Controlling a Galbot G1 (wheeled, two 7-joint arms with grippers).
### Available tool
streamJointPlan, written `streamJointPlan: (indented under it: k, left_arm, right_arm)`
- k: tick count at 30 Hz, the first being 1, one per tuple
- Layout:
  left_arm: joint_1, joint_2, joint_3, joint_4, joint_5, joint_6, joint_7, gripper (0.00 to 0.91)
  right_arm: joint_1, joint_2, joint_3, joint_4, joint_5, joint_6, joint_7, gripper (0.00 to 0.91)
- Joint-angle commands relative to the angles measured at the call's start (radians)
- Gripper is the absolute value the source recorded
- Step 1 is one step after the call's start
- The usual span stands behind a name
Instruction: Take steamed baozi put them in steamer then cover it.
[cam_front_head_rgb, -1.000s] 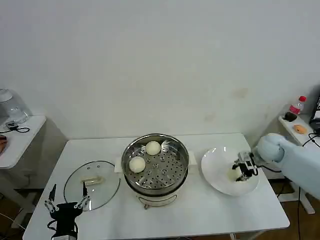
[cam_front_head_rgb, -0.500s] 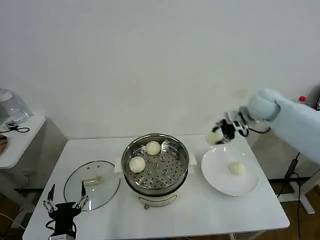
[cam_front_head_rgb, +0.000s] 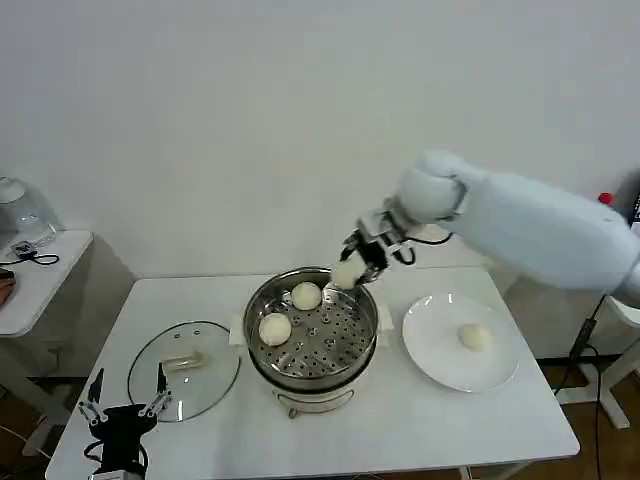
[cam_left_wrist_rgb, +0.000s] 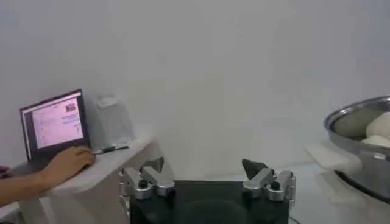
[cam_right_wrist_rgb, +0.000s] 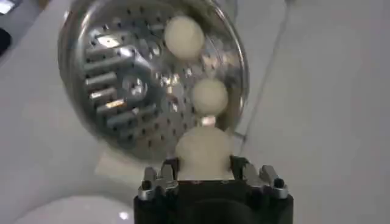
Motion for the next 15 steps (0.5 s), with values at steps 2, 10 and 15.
streamJointPlan:
  k: [2, 10, 15]
  left_arm:
    - [0.011, -0.007, -0.019, -0.015, -0.005, -0.001, 0.0, 0.907]
    - [0.019, -0.015, -0.029, -0.013, -0.005, -0.005, -0.001, 0.907]
    - [0.017, -0.018, -0.027, -0.011, -0.005, -0.006, -0.002, 0.907]
  right_arm:
    - [-0.046, 0.183, -0.096, 0.004, -0.049, 0.093, -0.019, 0.584]
    - [-0.064, 0.199, -0.124, 0.001, -0.089, 0.191, -0.034, 0.625]
    - [-0.061, 0.202, -0.131, 0.006, -0.108, 0.207, -0.051, 0.645]
